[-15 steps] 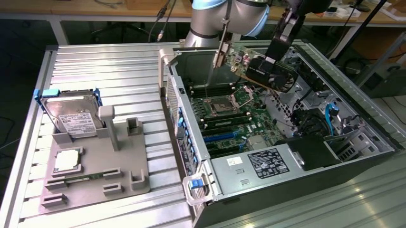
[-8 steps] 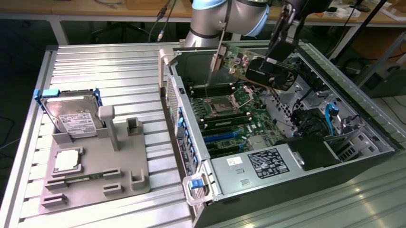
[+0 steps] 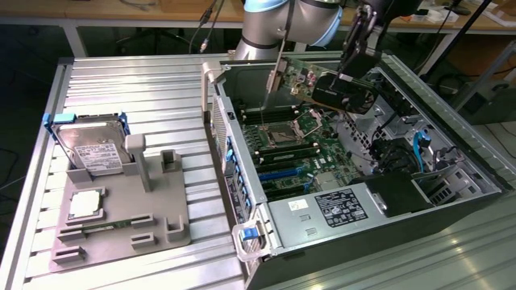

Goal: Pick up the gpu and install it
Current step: 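Insert the gpu into the slot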

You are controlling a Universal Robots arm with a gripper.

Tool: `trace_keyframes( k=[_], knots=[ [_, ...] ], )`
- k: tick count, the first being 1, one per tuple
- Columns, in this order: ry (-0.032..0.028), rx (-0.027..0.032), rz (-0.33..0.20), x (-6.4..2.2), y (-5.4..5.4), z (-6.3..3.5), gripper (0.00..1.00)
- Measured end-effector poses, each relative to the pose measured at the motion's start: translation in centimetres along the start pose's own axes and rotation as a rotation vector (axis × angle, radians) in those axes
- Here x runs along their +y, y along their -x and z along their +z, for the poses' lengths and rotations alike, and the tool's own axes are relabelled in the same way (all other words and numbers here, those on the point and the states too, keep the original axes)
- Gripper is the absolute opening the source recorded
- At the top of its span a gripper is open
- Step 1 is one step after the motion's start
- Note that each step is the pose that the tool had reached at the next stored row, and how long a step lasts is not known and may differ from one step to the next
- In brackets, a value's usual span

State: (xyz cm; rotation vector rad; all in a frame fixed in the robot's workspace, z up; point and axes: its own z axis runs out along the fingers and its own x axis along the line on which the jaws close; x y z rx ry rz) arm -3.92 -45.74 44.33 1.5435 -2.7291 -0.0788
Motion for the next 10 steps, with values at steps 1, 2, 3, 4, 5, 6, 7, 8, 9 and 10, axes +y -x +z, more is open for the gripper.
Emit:
trace_keyframes(
  k=[1,2,3,4,5,6,7,8,9,10],
  knots=[
    [0.0001,0.0004,-0.008,0.00,0.00,0.00,0.27],
    [0.0003,0.0009,-0.017,0.00,0.01,0.00,0.27],
    [0.0004,0.0011,-0.022,0.00,0.01,0.00,0.27],
    [0.0006,0.0013,-0.028,0.01,0.01,0.00,0.27],
    [0.0006,0.0016,-0.033,0.01,0.01,0.00,0.27],
    [0.0008,0.0018,-0.038,0.01,0.02,0.00,0.27],
    [0.0010,0.0023,-0.047,0.01,0.02,0.00,0.27],
    [0.0010,0.0024,-0.052,0.01,0.02,0.00,0.27],
    [0.0012,0.0027,-0.058,0.01,0.02,0.00,0.27],
    [0.0013,0.0030,-0.066,0.02,0.03,0.00,0.27]
  ],
)
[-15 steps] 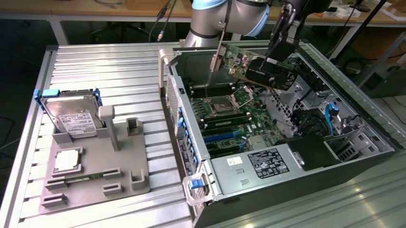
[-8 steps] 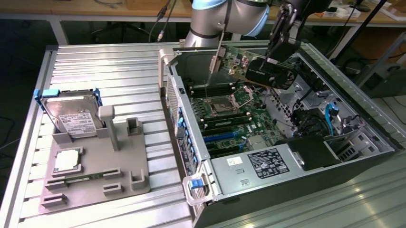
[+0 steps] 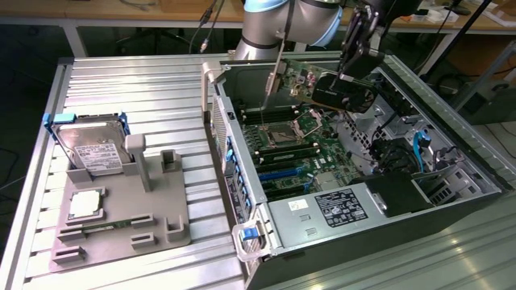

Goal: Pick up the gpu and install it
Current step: 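Insert the gpu into the slot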

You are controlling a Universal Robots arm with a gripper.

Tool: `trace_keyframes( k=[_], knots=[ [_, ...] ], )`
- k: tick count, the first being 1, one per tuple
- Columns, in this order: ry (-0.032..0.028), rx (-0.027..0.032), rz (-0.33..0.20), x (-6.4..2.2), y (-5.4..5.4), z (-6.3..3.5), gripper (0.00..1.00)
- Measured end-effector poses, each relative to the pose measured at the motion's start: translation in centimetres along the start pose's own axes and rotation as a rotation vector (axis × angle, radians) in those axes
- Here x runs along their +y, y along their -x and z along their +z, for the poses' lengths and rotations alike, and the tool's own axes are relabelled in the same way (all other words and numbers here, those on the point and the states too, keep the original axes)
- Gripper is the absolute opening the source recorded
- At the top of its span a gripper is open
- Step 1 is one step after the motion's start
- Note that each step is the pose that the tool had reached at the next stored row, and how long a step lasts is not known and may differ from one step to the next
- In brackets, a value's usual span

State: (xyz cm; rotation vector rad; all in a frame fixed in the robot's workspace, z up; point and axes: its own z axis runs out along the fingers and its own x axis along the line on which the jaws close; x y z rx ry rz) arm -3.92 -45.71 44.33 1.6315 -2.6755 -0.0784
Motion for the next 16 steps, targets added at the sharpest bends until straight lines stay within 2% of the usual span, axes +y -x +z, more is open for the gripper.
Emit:
trace_keyframes(
  k=[16],
  knots=[
    [0.0019,0.0046,-0.098,0.03,0.05,0.00,0.27]
  ],
)
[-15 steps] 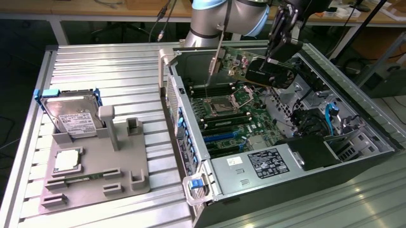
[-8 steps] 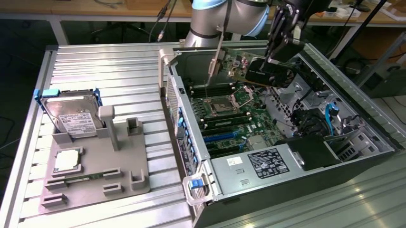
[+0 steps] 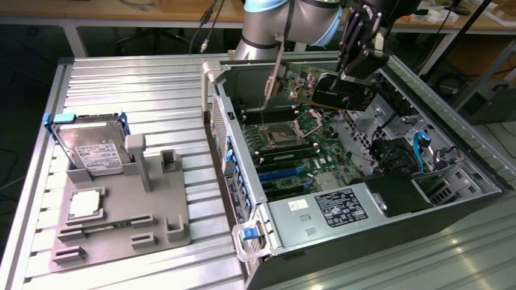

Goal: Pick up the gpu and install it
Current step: 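Insert the gpu into the slot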

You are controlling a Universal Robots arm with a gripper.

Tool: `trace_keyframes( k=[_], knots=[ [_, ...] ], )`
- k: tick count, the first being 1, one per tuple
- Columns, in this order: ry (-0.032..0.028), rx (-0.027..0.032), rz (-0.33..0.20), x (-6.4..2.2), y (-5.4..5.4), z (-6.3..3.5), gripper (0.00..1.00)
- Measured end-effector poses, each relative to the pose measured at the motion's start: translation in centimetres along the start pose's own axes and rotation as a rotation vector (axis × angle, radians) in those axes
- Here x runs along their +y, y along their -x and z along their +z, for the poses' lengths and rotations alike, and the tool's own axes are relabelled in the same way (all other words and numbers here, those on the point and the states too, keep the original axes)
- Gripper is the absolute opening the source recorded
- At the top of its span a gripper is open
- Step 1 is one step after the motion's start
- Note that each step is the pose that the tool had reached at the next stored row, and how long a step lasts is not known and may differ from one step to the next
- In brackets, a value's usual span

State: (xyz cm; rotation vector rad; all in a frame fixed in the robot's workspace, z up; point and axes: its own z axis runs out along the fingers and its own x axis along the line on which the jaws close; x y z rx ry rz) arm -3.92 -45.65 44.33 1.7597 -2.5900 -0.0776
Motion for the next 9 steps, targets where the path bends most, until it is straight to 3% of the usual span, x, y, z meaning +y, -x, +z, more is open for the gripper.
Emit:
trace_keyframes(
  k=[9],
  knots=[
    [0.0007,0.0014,-0.032,0.00,0.00,0.00,0.27]
  ],
)
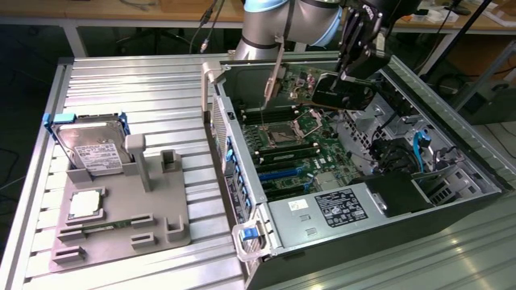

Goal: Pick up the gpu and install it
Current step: 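Insert the gpu into the slot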

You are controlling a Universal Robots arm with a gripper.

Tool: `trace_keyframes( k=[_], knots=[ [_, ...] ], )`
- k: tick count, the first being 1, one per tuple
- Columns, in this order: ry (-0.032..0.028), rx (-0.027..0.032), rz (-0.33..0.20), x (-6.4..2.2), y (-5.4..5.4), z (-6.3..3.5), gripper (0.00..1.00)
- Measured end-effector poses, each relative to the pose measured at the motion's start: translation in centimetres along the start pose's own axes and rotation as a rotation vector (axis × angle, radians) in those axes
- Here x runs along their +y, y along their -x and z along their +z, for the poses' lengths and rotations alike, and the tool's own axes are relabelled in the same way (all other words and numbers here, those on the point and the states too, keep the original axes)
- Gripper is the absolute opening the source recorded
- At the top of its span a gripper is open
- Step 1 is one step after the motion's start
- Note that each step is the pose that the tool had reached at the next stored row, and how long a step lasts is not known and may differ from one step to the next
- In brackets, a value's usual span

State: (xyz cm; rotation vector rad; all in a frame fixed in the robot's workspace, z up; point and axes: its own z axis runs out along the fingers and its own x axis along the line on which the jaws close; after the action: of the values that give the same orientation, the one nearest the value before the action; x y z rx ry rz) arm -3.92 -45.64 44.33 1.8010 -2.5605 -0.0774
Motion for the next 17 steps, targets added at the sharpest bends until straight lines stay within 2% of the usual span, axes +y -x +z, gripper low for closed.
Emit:
trace_keyframes(
  k=[17],
  knots=[
    [0.0011,0.0026,-0.055,0.01,0.02,0.00,0.27]
  ],
)
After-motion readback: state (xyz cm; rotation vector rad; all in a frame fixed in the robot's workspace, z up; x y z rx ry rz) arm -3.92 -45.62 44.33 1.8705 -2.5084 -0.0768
